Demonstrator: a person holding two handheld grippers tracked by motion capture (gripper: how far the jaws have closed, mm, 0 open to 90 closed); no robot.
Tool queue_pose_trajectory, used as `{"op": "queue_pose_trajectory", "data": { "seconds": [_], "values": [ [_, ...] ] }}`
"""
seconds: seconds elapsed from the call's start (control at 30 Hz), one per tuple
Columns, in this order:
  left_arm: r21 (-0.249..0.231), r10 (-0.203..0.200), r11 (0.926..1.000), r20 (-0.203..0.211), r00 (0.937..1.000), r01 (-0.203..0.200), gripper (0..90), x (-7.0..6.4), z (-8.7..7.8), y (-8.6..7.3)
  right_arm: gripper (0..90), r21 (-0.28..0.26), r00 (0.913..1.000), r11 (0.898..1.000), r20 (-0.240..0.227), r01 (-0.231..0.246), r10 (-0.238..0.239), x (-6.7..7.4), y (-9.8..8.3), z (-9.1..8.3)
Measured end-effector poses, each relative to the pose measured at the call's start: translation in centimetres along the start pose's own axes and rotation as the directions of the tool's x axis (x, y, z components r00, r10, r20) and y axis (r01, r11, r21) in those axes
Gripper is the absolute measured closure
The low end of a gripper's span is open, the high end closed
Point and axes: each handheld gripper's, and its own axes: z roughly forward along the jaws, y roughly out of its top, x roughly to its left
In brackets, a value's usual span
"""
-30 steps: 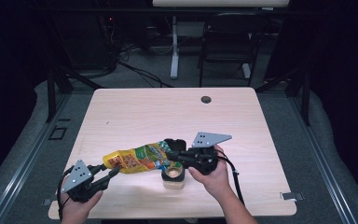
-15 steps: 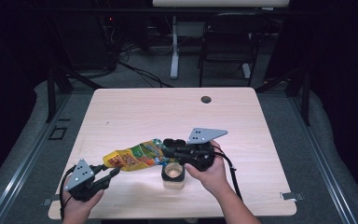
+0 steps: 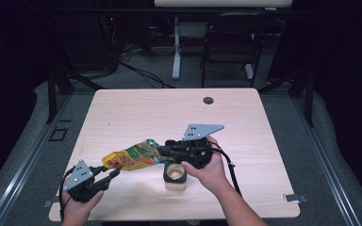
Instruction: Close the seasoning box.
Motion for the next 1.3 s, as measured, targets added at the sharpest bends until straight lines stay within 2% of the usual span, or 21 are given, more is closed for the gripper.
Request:
{"op": "queue_pose_trajectory", "data": {
  "seconds": [0.17,0.27,0.3,0.77,0.9,1.0,1.1,1.3],
  "values": [
    [0.000,0.006,1.0000,0.000,1.0000,-0.006,63.8,-0.1,0.0,0.0,90.0,0.004,1.0000,1.000,0.003,0.009,-0.009,0.1,0.7,0.0],
    [0.010,0.014,0.9999,-0.017,0.9998,-0.014,64.5,-0.1,0.0,-0.1,90.0,0.005,0.9999,1.000,0.007,0.013,-0.013,0.2,0.9,-0.2],
    [0.006,0.006,1.0000,-0.015,0.9999,-0.006,64.6,0.0,0.0,-0.1,90.0,0.006,0.9998,1.000,0.009,0.015,-0.015,0.2,1.0,-0.2],
    [0.022,-0.006,0.9997,-0.034,0.9994,0.007,64.1,0.4,0.1,-0.4,90.0,0.023,0.9993,1.000,0.034,0.012,-0.013,-0.3,0.5,-0.3],
    [0.040,-0.005,0.9992,-0.035,0.9994,0.006,63.9,0.5,0.2,-0.5,90.0,0.026,0.9992,1.000,0.039,0.009,-0.010,-0.5,0.3,-0.1],
    [0.068,0.015,0.9977,-0.059,0.9982,-0.011,63.7,0.6,0.4,-0.7,90.0,0.033,0.9988,0.999,0.048,0.010,-0.012,-0.6,0.1,0.1],
    [0.064,0.001,0.9979,-0.060,0.9982,0.003,63.6,0.8,0.4,-0.9,90.0,0.047,0.9979,0.999,0.060,0.021,-0.024,-0.6,-0.1,0.2],
    [0.048,-0.006,0.9988,-0.058,0.9983,0.009,63.0,0.9,0.1,-0.7,90.0,0.052,0.9976,0.999,0.068,0.009,-0.012,-0.8,-0.5,0.6]
  ]
}}
